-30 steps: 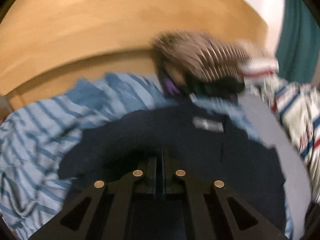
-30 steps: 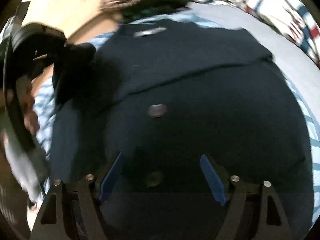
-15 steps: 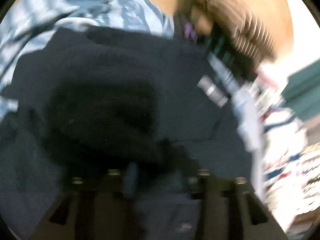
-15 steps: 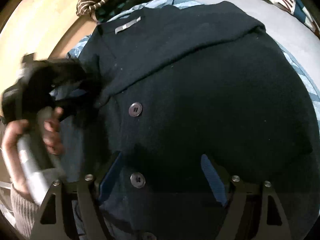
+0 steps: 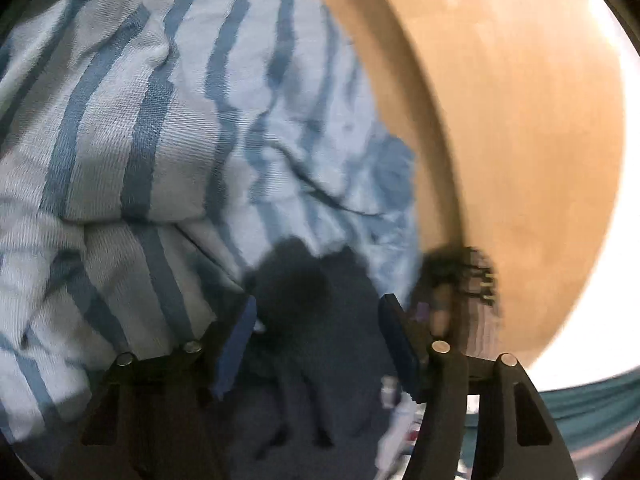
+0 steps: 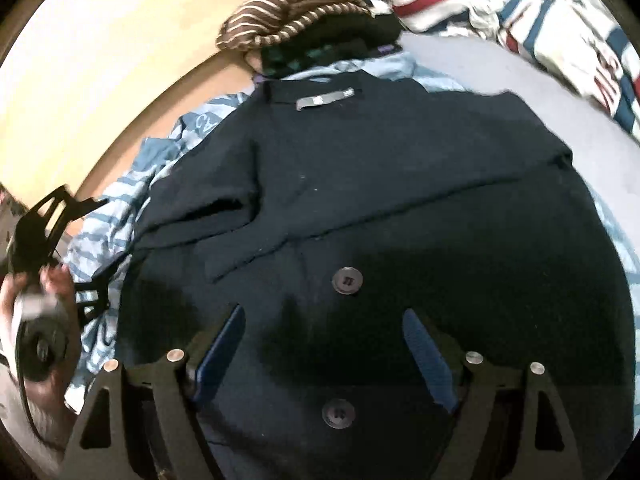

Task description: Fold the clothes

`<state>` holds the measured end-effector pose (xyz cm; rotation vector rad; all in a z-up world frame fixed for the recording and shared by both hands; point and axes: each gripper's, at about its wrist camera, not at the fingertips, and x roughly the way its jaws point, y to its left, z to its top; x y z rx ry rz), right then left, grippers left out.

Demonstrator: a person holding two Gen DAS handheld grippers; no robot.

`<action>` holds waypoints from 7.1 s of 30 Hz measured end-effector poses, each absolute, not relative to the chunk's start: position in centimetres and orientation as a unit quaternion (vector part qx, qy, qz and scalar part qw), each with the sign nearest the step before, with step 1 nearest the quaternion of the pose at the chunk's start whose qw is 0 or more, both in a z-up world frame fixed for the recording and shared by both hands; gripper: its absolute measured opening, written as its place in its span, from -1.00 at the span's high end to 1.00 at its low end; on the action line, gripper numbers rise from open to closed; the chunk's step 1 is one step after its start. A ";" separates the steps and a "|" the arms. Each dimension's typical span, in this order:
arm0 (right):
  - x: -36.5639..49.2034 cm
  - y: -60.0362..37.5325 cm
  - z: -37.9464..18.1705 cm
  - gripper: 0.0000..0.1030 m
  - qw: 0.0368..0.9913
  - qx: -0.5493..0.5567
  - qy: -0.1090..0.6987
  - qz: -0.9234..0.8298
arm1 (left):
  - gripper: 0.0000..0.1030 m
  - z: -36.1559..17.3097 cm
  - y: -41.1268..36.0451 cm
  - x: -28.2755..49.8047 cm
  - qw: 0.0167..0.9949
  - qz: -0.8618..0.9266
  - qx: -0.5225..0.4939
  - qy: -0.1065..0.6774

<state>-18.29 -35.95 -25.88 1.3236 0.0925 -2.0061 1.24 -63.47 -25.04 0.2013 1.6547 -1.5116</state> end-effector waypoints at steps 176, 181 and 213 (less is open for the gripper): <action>-19.4 -69.9 -23.8 -0.02 0.493 0.556 0.253 -0.620 | 0.94 -28.8 -65.5 2.0 0.316 -0.699 0.186 0.613; -18.3 -71.4 -26.4 -0.02 0.489 0.567 0.305 -0.588 | 0.94 -28.7 -65.4 2.0 0.311 -0.701 0.189 0.613; -19.7 -59.1 -22.1 0.53 0.513 0.525 0.125 -0.667 | 0.35 -26.1 -61.9 6.2 0.356 -0.645 0.078 0.672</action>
